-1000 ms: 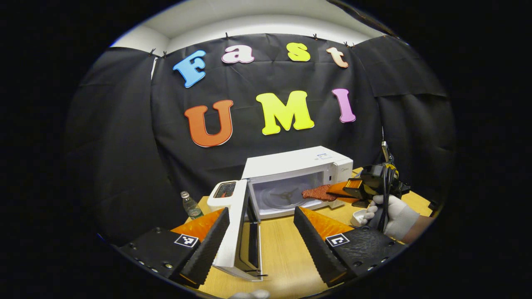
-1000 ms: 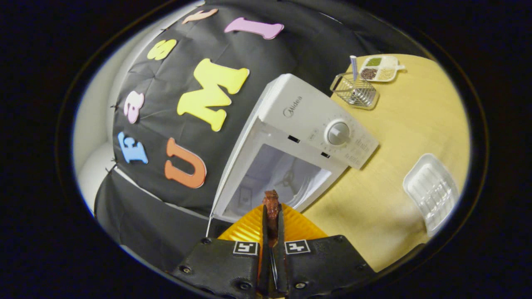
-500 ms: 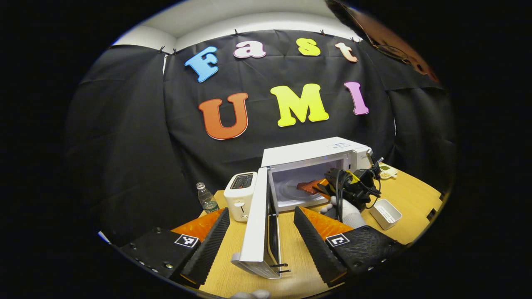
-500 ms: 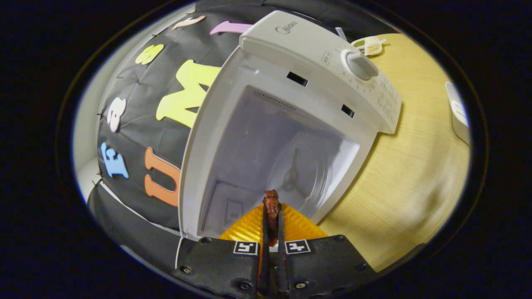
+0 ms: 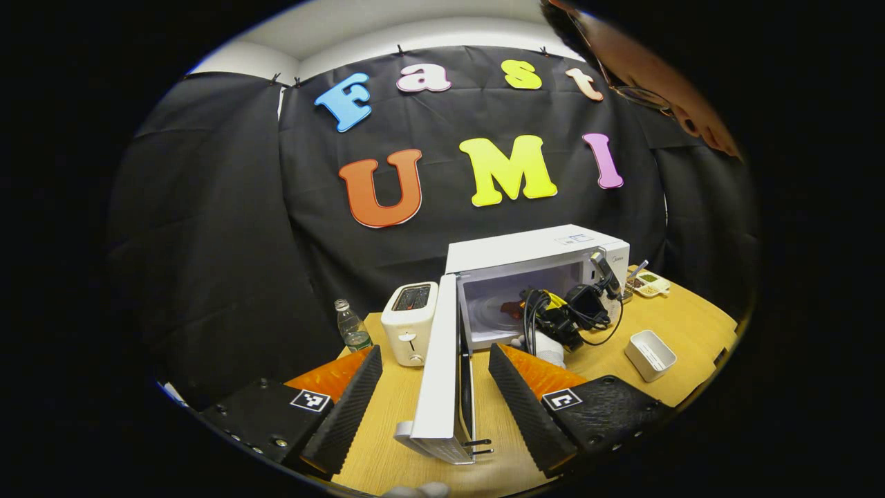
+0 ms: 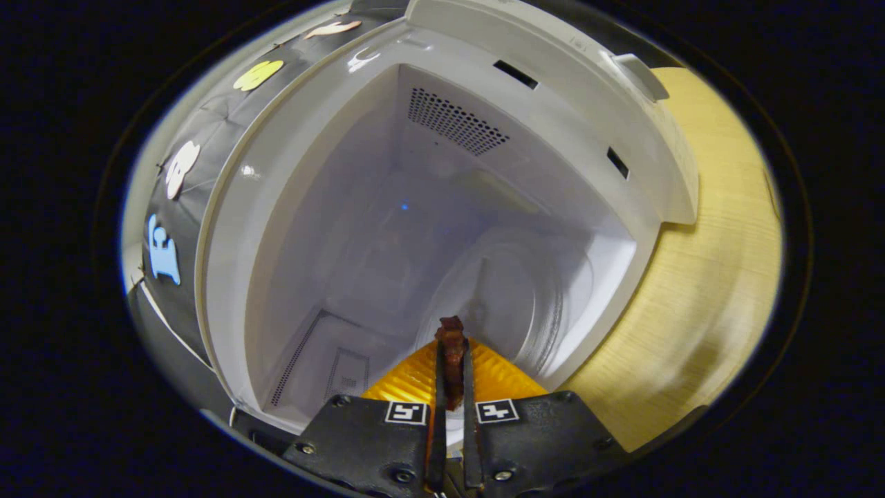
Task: Open the microwave oven with the left hand, put the food in, and close the microwave oven.
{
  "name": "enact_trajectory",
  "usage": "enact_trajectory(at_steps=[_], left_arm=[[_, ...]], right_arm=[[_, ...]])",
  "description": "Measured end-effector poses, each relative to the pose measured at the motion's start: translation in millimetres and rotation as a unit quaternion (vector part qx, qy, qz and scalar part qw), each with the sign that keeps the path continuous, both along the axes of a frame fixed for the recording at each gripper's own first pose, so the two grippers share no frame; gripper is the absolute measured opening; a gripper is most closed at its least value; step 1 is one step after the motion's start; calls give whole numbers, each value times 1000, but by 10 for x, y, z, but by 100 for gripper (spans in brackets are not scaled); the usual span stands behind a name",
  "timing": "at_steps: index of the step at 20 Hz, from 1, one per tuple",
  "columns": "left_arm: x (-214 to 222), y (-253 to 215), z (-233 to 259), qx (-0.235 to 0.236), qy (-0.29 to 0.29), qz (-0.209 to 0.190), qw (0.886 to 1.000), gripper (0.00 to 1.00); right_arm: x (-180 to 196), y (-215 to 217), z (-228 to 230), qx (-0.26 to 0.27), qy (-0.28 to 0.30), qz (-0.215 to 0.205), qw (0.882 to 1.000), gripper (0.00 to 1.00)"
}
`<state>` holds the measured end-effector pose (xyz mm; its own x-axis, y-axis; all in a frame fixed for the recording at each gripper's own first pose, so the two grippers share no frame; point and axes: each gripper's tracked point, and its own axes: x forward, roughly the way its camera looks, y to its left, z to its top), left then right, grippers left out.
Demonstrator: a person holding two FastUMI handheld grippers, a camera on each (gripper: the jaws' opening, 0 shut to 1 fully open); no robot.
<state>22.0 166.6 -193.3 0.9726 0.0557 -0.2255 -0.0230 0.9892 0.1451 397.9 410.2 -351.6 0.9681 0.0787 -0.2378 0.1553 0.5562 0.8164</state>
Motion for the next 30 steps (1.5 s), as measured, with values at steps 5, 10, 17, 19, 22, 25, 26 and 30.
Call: enact_trajectory(at_steps=[5, 10, 17, 19, 22, 25, 26, 30], left_arm=[[-12, -34, -26, 0, 5, 2, 1000, 95], [-33, -17, -8, 0, 4, 7, 1000, 95], [-44, -10, 79, -4, -5, 10, 1000, 95], [-31, 24, 150, -6, -12, 10, 1000, 95], [-48, 57, 290, -14, -26, 7, 1000, 95], [-43, 222, 407, -19, -33, 16, 999, 95], [-36, 279, 456, -19, -38, 19, 999, 95], [23, 533, 609, -12, -53, 30, 998, 95]], right_arm=[[79, -11, -115, -108, 8, 8, 994, 19], [40, -235, -27, -164, 2, -6, 987, 46], [-276, -272, 267, -207, -18, 24, 978, 74], [-479, -274, 466, -220, -29, 43, 974, 72], [-821, -446, 869, -277, -48, 66, 958, 88], [-1223, -750, 1291, -319, -63, 78, 942, 88], [-1387, -813, 1372, -325, -66, 96, 938, 91], [-2107, -1369, 1499, -409, -46, 139, 901, 91]])
